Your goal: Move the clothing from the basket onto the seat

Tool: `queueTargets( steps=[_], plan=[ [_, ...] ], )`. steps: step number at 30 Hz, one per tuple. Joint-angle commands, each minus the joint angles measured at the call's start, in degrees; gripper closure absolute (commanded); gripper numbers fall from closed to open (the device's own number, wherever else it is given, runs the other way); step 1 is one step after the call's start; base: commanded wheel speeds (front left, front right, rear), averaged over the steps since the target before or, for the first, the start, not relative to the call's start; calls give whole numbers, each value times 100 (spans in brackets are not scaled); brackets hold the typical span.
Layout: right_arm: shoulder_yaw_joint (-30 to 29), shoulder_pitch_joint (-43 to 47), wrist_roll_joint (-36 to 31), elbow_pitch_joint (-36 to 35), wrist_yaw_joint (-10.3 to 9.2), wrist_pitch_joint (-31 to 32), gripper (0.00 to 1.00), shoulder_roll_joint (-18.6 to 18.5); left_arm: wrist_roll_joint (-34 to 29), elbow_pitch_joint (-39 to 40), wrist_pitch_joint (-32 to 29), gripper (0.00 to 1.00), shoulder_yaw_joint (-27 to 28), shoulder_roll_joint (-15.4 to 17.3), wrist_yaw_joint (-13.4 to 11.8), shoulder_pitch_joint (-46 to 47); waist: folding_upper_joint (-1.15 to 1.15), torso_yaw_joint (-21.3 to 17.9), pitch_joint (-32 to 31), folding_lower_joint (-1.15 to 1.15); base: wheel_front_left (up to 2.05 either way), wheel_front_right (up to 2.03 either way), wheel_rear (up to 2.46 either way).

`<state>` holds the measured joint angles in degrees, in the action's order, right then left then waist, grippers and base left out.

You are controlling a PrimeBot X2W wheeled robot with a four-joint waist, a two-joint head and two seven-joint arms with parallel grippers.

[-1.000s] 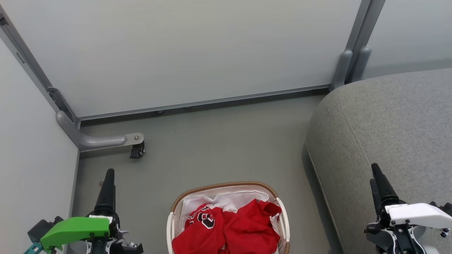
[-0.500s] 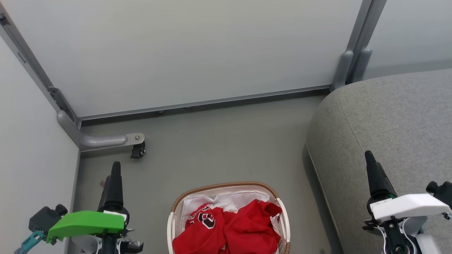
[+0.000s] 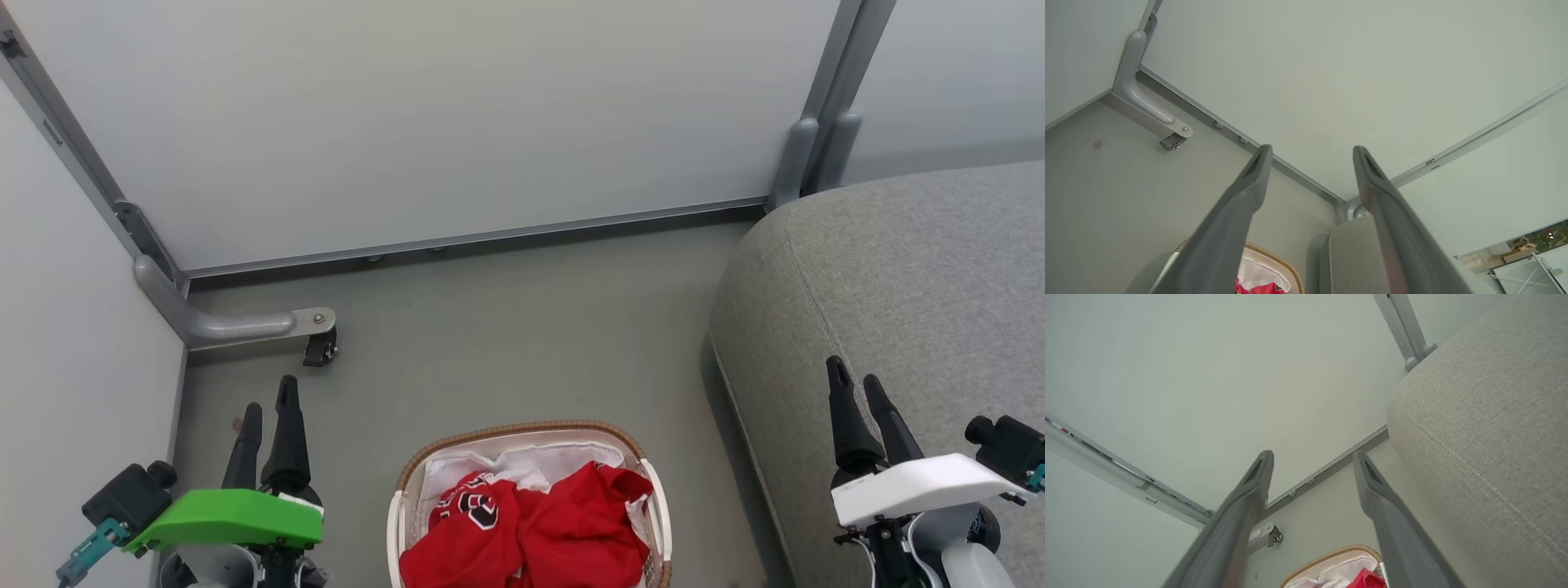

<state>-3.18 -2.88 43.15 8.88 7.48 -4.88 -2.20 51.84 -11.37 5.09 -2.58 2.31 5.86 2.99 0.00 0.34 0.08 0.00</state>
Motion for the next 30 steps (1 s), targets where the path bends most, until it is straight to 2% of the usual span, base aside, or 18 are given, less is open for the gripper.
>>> queueTargets(
  steps=[1, 10, 30],
  plan=[
    [8, 15, -234, -91, 1, -72, 0, -42, -262, 70, 55, 0, -41, 39, -20, -8, 0, 0, 3, 0, 0, 0, 0],
    [48, 43, -989, -56, 1, -228, 0, -48, -983, -9, 209, 0, -131, 44, -57, -85, 0, 10, 9, 0, 0, 0, 0],
    [211, 136, -2313, 44, 1, -528, 0, -62, -2134, -288, 507, 0, -364, 57, -117, -217, 0, 34, 33, 0, 0, 0, 0]
  ],
)
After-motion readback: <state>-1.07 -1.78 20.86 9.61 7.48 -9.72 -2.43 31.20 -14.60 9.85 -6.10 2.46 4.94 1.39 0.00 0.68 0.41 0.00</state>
